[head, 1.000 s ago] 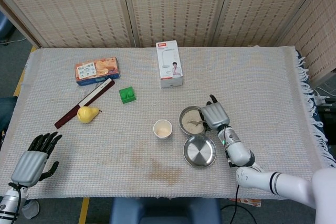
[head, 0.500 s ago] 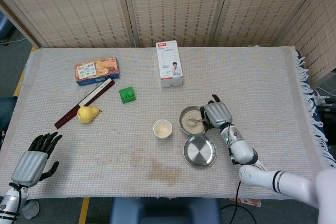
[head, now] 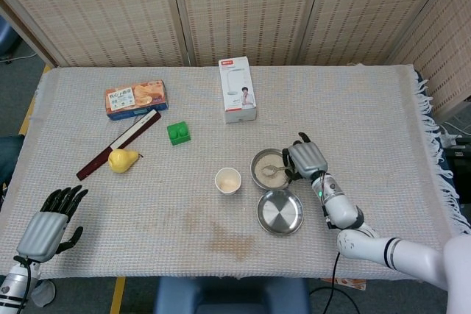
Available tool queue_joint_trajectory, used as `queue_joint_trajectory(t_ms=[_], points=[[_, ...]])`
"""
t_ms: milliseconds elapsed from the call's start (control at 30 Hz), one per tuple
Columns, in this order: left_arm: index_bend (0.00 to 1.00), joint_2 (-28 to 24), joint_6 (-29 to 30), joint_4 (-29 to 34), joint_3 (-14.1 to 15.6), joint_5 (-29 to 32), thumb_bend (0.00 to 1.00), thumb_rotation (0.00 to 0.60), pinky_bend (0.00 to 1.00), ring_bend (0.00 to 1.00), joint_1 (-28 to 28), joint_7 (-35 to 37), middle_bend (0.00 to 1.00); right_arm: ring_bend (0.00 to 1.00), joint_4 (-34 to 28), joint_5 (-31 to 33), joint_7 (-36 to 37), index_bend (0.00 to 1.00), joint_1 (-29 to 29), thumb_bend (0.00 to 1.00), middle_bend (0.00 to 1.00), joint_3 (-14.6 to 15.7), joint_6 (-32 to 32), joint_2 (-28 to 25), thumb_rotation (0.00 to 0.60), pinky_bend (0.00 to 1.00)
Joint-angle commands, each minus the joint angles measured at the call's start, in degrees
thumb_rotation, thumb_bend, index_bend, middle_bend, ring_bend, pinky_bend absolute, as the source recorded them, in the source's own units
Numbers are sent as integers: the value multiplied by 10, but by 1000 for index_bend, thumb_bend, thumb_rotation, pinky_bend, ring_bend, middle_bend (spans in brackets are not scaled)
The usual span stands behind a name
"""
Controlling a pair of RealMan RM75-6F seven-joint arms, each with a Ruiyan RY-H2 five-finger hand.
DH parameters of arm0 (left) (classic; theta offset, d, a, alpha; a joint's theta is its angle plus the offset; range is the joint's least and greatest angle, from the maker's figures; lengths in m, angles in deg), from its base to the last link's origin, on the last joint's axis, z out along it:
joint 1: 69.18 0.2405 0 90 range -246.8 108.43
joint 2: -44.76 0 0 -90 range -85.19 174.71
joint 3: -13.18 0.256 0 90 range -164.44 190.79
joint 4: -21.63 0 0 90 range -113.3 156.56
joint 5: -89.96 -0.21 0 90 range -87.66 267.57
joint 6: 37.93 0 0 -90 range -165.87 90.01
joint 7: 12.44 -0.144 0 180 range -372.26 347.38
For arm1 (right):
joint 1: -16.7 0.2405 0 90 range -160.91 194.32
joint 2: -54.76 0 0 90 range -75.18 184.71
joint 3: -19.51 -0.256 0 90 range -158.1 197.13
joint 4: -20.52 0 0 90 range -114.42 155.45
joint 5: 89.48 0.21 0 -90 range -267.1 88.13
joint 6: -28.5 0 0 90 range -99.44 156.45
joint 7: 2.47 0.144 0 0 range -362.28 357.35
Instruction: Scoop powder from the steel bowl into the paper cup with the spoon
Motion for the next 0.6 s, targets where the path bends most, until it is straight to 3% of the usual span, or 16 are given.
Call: queue_joint_trajectory(t_ms=[33,600], points=[[0,0,-1,0,0,0,419,600,75,0,0,0,0,248,-9,0,4,954,2,346,601,-1,3,-4,600,25],[0,-3,3,-1,0,-2,419,600,75,0,0,10,0,248,-112,47,55,954,28,346,602,-42,-8,-44,600,28]])
